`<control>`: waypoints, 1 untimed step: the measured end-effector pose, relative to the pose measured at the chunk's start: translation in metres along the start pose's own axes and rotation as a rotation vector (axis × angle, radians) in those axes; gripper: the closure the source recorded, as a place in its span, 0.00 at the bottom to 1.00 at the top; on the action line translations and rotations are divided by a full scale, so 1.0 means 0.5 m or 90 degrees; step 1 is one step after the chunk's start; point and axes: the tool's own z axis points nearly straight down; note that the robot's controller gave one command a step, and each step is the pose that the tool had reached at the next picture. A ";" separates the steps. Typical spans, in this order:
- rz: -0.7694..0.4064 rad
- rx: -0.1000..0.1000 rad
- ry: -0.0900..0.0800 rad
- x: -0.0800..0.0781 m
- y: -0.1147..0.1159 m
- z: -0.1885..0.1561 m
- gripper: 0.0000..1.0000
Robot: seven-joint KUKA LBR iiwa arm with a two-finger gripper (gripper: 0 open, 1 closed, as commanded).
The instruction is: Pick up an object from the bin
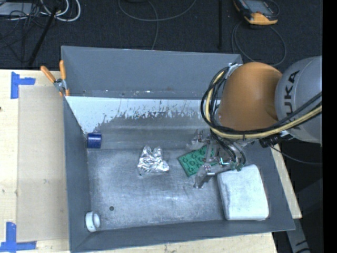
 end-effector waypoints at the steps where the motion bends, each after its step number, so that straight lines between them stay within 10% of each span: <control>1: -0.037 0.001 -0.002 -0.051 -0.116 0.200 0.00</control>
Offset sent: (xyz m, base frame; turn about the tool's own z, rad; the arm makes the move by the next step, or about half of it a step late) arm 0.0261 -0.0554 -0.0947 -0.0617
